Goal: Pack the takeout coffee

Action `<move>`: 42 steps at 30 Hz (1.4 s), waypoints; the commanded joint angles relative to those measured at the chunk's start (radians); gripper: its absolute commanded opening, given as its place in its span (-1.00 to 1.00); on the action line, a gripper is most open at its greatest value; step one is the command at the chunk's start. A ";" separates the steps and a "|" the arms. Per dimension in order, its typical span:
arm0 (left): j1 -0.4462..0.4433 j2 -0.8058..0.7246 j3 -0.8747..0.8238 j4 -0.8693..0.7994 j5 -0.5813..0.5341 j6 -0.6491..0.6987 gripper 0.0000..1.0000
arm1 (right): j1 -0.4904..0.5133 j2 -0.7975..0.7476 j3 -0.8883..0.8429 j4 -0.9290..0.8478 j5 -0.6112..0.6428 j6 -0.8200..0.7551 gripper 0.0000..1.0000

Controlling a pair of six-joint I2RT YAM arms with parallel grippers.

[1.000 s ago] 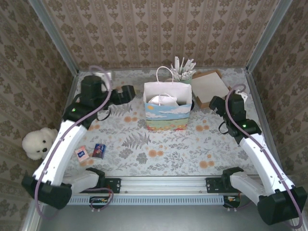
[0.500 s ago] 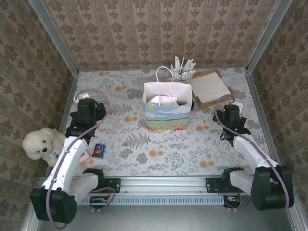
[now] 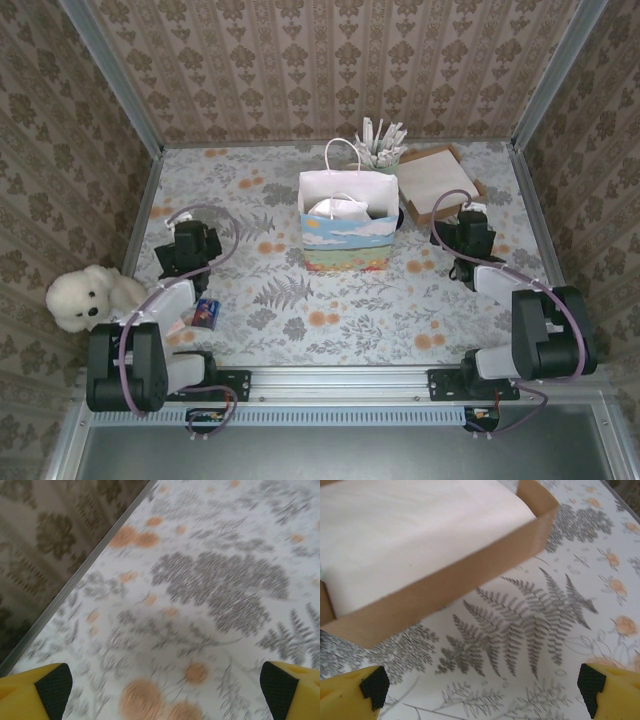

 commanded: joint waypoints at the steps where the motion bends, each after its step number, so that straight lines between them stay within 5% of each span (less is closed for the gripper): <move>1: 0.001 0.084 -0.040 0.304 0.173 0.132 1.00 | -0.006 0.030 0.007 0.129 -0.075 -0.034 1.00; 7: 0.041 0.146 -0.032 0.375 0.402 0.233 1.00 | -0.006 0.053 -0.003 0.224 -0.128 -0.096 1.00; 12: 0.070 0.331 -0.169 0.847 0.444 0.243 1.00 | -0.005 0.056 -0.036 0.298 -0.125 -0.104 1.00; 17: 0.060 0.291 -0.082 0.602 0.355 0.212 1.00 | -0.004 0.047 -0.131 0.457 -0.109 -0.102 1.00; 21: 0.018 0.303 -0.095 0.651 0.189 0.206 1.00 | 0.000 0.069 -0.255 0.697 -0.090 -0.100 1.00; 25: 0.016 0.300 -0.096 0.644 0.168 0.198 1.00 | 0.000 0.148 -0.271 0.810 -0.051 -0.086 1.00; 30: 0.016 0.298 -0.096 0.646 0.166 0.198 1.00 | 0.028 0.136 -0.160 0.582 0.028 -0.086 1.00; 34: 0.015 0.297 -0.097 0.644 0.168 0.198 1.00 | 0.043 0.145 -0.149 0.574 0.052 -0.098 1.00; 36: 0.011 0.299 -0.095 0.644 0.169 0.206 1.00 | 0.040 0.145 -0.147 0.570 -0.019 -0.122 1.00; 37: 0.007 0.301 -0.094 0.644 0.172 0.211 1.00 | 0.028 0.144 -0.125 0.526 -0.183 -0.169 1.00; 39: 0.007 0.301 -0.092 0.644 0.179 0.214 1.00 | -0.030 0.143 -0.126 0.526 -0.319 -0.145 1.00; 42: 0.008 0.302 -0.092 0.644 0.180 0.215 1.00 | -0.025 0.144 -0.127 0.528 -0.304 -0.148 1.00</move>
